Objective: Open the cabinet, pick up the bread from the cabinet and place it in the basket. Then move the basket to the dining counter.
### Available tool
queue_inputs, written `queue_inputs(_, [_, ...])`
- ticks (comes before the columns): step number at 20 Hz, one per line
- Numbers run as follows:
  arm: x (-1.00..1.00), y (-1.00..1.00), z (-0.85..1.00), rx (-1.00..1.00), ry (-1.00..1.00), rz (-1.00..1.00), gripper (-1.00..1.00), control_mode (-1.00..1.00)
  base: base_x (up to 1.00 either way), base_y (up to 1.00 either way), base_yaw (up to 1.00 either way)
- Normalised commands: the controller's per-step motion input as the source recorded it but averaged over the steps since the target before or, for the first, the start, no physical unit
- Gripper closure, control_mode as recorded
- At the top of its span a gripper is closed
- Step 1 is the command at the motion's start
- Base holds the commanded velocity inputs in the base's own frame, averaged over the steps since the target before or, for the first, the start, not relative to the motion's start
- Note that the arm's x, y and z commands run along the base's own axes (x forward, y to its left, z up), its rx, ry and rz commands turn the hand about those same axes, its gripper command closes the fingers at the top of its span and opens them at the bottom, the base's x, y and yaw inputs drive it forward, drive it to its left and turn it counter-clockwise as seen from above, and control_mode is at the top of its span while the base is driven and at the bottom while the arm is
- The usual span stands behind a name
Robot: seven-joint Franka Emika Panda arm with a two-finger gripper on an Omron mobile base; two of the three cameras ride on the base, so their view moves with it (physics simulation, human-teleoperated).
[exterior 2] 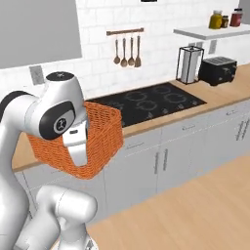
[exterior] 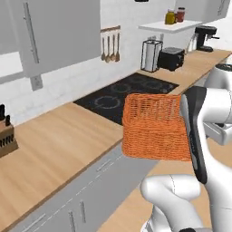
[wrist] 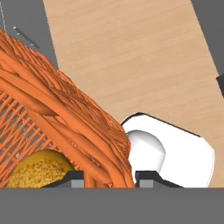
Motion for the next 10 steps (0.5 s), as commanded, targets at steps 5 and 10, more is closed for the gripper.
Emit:
queue_inputs(5, [0.00,0.00,0.00,0.00,0.00,0.00,1.00,1.00,0.13,-0.27,-0.84])
queue_inputs(10, [0.00,0.00,0.00,0.00,0.00,0.00,1.00,1.00,0.05,-0.18,-0.89])
